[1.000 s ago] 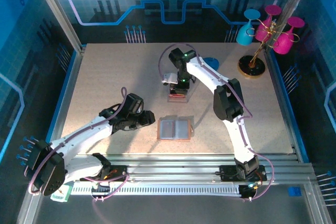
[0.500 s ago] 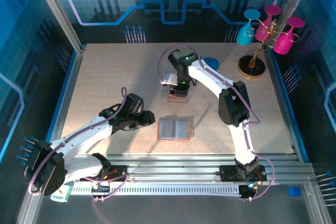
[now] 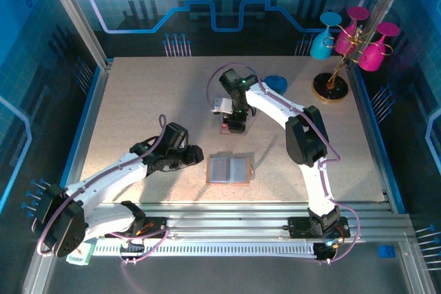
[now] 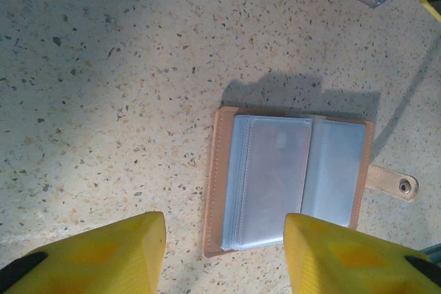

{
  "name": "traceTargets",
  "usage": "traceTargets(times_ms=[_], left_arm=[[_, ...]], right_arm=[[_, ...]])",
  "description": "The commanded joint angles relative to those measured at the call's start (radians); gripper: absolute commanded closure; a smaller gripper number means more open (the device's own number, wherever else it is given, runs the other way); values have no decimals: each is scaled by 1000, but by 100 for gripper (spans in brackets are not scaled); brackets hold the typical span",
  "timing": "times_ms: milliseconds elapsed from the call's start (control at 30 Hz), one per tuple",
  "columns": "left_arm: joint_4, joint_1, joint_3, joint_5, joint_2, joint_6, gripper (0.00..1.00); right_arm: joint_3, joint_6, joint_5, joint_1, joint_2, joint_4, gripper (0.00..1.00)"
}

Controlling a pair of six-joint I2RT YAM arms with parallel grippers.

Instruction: Take the credit cards out of the card holder

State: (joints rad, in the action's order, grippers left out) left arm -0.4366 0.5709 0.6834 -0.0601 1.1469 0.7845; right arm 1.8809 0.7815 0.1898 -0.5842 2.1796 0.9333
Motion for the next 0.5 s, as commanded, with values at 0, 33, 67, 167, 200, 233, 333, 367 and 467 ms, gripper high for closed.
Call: traceTargets(times_ms=[0, 33, 67, 167, 200, 233, 333, 367, 467], left_arm=[[1, -11, -13, -9, -23, 2, 51], [1, -11, -13, -9, -23, 2, 51], [2, -11, -15, -9, -24, 2, 51], [2, -11, -16, -9, -25, 2, 51], [2, -11, -18, -9, -25, 2, 51], [2, -11, -18, -9, -27, 2, 51], [5, -13, -22, -10, -27, 2, 51], [7, -13, -24, -9, -27, 2, 51], [7, -14, -26, -11, -28, 4, 51]], right_arm=[[-15, -16, 60, -9, -21, -66, 0], [-18, -16, 70, -9, -26, -80, 0], [-22, -16, 82, -9, -33, -93, 0], [-38, -16, 115, -8, -49, -133, 0], [-45, -15, 125, -8, -56, -147, 0], [-53, -15, 132, -8, -63, -163, 0], [-80, -14, 160, -8, -85, -221, 0], [-88, -13, 170, -6, -89, -239, 0], [-98, -12, 197, -6, -93, -266, 0]])
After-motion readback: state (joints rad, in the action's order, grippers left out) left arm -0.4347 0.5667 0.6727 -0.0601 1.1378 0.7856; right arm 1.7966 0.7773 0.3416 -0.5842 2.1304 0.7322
